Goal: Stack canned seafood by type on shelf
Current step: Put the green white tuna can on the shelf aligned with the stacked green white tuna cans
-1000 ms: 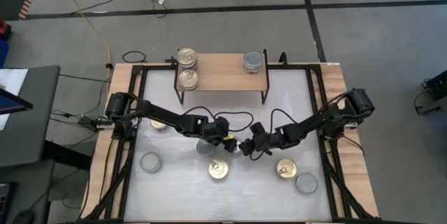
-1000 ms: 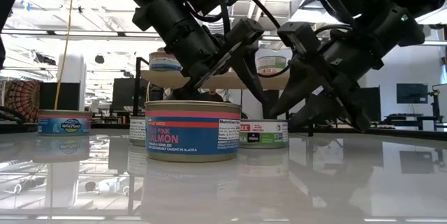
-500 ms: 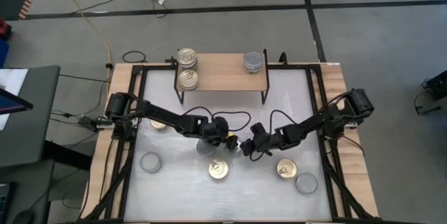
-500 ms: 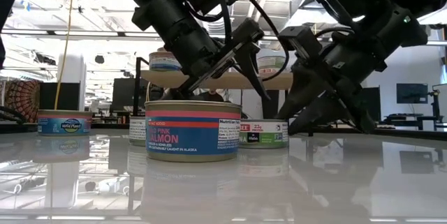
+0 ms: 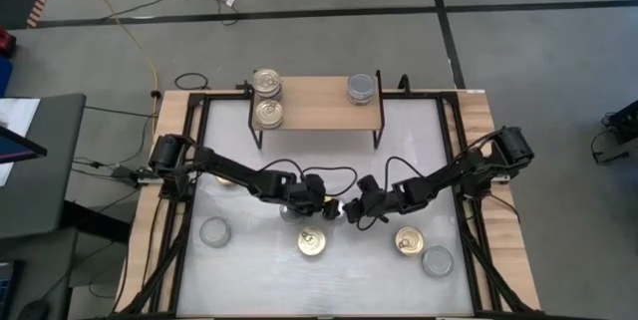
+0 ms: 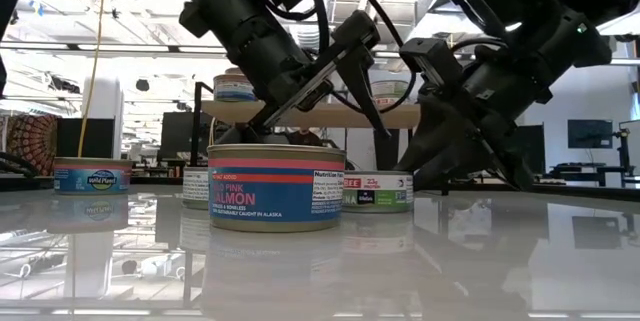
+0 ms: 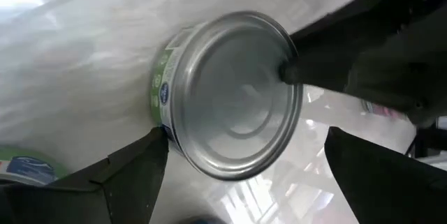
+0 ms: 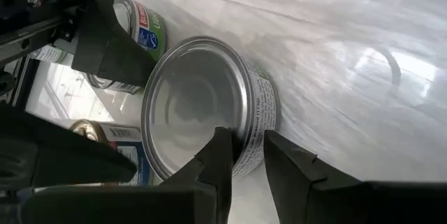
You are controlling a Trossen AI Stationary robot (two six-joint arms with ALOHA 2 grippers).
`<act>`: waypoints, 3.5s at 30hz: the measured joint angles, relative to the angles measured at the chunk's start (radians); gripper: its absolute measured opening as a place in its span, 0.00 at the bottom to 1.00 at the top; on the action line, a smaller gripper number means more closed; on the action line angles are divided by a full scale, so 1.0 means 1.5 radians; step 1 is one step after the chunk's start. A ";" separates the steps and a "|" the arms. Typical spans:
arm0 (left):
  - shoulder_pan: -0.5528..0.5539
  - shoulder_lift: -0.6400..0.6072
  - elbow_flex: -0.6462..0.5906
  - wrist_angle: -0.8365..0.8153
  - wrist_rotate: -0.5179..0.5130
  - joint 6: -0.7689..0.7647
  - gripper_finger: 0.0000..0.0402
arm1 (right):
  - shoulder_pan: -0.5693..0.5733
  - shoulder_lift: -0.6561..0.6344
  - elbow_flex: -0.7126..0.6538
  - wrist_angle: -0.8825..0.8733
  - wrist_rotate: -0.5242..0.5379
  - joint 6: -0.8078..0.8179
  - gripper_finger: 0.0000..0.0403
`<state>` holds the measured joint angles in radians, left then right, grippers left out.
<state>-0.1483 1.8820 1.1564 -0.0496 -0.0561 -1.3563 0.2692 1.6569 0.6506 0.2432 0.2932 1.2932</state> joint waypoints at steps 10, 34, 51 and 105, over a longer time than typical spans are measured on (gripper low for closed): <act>0.000 0.000 -0.010 0.022 -0.002 0.045 0.92 | 0.013 0.000 0.000 -0.002 0.015 -0.021 0.26; -0.018 -0.001 -0.112 0.258 -0.045 0.031 0.92 | 0.024 -0.091 -0.001 -0.148 0.018 -0.064 0.26; -0.018 0.000 -0.112 0.268 -0.045 0.040 0.92 | 0.035 -0.027 0.000 -0.086 0.024 0.013 0.44; -0.043 0.000 -0.112 0.198 -0.001 -0.123 0.92 | 0.034 -0.012 0.001 -0.067 0.018 0.003 0.08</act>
<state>-0.2123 1.8822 0.9878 0.2467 -0.0572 -1.5415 0.3202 1.6390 0.6514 0.1422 0.3199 1.2980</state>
